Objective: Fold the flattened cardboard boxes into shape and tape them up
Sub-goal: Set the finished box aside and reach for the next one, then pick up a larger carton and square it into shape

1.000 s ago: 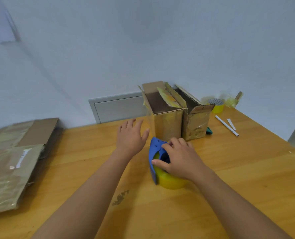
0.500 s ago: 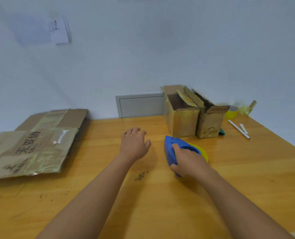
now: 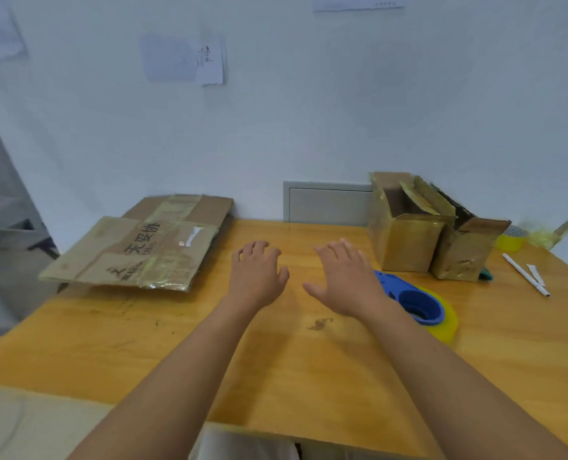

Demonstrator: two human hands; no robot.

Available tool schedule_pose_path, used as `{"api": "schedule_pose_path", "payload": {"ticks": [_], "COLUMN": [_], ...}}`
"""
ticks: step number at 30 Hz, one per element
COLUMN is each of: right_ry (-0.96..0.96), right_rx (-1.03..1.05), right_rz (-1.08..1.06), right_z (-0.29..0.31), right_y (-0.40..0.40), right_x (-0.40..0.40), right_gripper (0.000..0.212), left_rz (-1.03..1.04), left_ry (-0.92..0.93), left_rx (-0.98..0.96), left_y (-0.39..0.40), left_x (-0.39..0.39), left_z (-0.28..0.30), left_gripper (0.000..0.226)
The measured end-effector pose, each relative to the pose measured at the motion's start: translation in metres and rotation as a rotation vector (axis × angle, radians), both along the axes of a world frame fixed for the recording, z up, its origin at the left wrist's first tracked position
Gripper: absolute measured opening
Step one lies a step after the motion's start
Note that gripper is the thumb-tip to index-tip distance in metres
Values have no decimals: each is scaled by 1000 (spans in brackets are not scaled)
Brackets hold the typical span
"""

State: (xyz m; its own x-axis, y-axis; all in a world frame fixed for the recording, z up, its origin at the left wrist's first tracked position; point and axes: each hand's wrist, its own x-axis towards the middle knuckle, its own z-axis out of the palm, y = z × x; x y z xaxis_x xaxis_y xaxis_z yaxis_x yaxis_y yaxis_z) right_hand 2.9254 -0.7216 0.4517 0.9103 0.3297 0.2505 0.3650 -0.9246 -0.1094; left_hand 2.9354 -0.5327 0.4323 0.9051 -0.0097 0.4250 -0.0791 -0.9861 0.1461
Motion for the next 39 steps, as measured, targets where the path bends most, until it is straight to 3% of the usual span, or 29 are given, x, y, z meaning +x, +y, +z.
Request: {"api": "schedule_pose_path", "payload": {"ticks": [6, 19, 25, 31, 39], "right_ry": [-21, 103, 105, 79, 6], "right_rx": [-25, -50, -28, -11, 80], "right_rz": [193, 394, 383, 360, 323], "right_z": [-5, -42, -50, -39, -3], "right_y": [85, 197, 204, 194, 162], "right_x": [15, 60, 76, 83, 72], "right_gripper": [75, 73, 73, 72, 72], "left_rz": [153, 164, 151, 105, 123], "left_ry": [2, 176, -47, -413, -600], "left_rx": [5, 25, -32, -155, -335], "left_y": [88, 198, 209, 205, 177], "left_x": [-26, -26, -10, -1, -20], "left_z": [-7, -49, -48, -18, 47], "left_gripper": [56, 83, 63, 44, 49]}}
